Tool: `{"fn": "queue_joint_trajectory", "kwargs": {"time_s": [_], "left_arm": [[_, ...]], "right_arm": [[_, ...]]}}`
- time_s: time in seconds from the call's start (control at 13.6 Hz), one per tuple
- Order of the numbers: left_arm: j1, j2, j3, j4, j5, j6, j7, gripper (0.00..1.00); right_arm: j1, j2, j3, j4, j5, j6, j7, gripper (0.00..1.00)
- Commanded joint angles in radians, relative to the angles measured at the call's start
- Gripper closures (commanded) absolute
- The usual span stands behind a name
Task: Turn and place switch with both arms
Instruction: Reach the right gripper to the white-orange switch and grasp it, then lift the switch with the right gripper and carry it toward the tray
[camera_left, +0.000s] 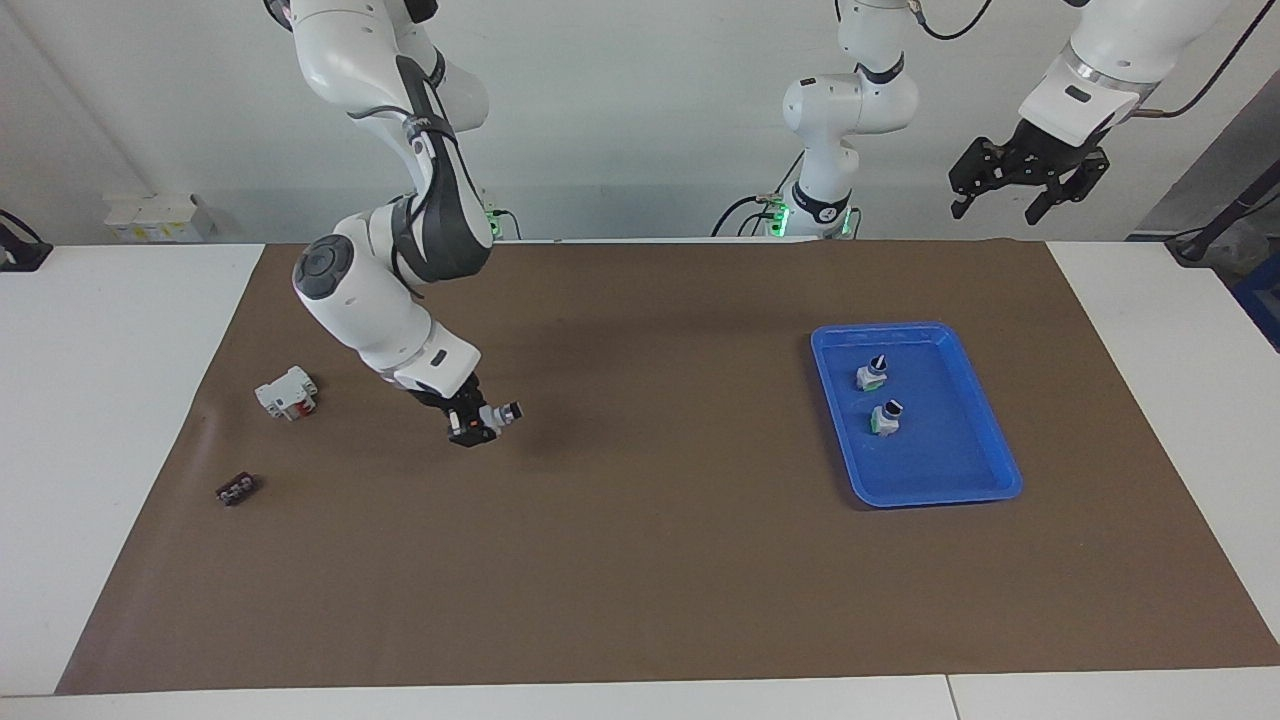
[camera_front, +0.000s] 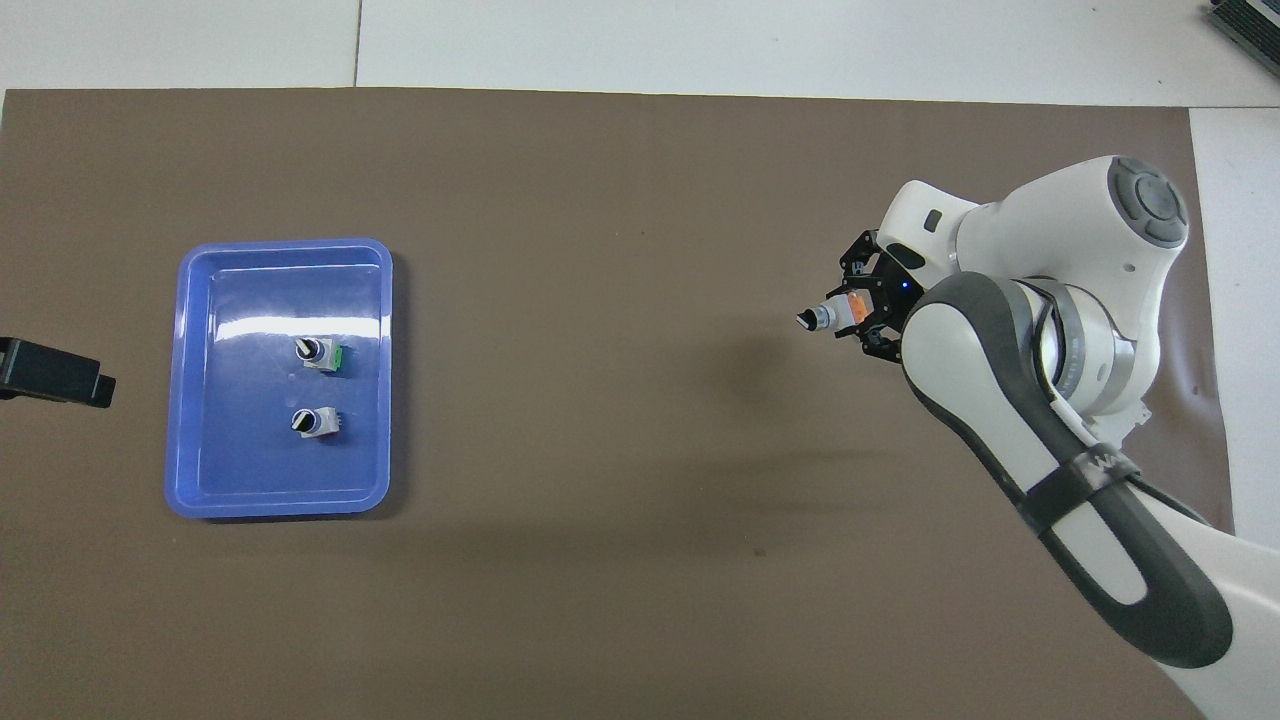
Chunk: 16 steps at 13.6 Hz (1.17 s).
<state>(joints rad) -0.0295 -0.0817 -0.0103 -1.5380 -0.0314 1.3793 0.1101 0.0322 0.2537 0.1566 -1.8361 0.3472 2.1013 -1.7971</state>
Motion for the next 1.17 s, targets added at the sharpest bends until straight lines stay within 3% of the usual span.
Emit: {"fn": "queue_joint_trajectory", "kwargs": {"time_s": [0.0, 0.44, 1.1], "left_arm": [[0.01, -0.026, -0.007, -0.025, 0.014, 0.003, -0.007, 0.0], [0.01, -0.024, -0.005, -0.027, 0.014, 0.003, -0.007, 0.0], [0.01, -0.024, -0.005, -0.025, 0.014, 0.003, -0.007, 0.0]], "right_arm": [[-0.012, -0.057, 0.072, -0.014, 0.087, -0.059, -0.012, 1.0], [-0.012, -0.203, 0.216, -0.009, 0.153, -0.066, 0.235, 1.0], [-0.002, -0.235, 0.339, 0.075, 0.184, -0.027, 0.542, 1.0]]}}
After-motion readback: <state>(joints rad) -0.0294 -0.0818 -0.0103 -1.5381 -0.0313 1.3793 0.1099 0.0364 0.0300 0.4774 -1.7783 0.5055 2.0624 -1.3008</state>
